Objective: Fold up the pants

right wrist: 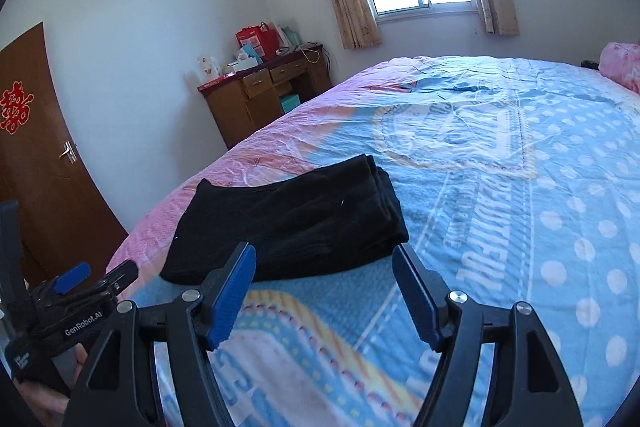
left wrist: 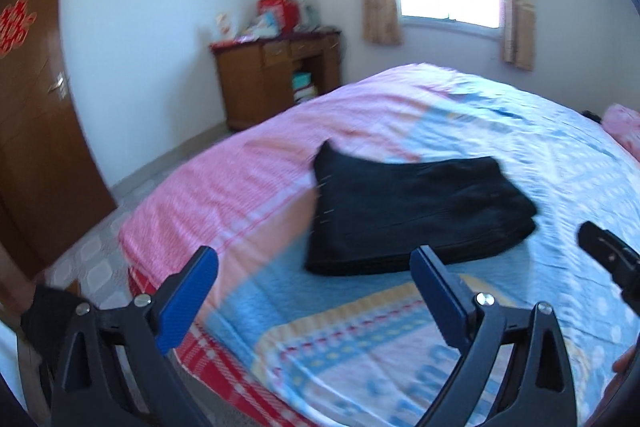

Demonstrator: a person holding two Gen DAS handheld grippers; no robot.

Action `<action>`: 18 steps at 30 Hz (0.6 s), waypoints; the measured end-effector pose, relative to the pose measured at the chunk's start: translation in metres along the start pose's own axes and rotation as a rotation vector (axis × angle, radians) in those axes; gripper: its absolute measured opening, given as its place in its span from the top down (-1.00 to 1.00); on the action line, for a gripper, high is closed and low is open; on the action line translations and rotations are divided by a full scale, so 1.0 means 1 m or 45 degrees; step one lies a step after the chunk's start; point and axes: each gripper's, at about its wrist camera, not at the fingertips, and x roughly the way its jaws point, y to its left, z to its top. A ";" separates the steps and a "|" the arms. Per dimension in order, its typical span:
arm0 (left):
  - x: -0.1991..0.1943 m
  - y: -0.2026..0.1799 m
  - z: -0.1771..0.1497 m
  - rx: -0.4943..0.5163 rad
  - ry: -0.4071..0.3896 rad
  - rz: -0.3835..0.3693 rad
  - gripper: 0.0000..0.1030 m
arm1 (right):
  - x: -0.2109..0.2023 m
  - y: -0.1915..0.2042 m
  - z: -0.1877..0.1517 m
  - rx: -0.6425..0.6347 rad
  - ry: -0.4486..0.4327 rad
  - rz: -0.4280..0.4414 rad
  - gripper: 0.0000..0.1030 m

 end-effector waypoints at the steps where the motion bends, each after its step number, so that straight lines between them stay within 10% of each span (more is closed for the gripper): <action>1: -0.007 -0.006 0.000 0.021 -0.011 -0.016 -0.93 | -0.007 0.001 -0.001 0.019 -0.008 0.000 -0.40; 18: -0.096 -0.023 -0.009 0.115 -0.156 -0.079 -1.00 | -0.143 0.040 -0.018 -0.045 -0.301 -0.157 -0.56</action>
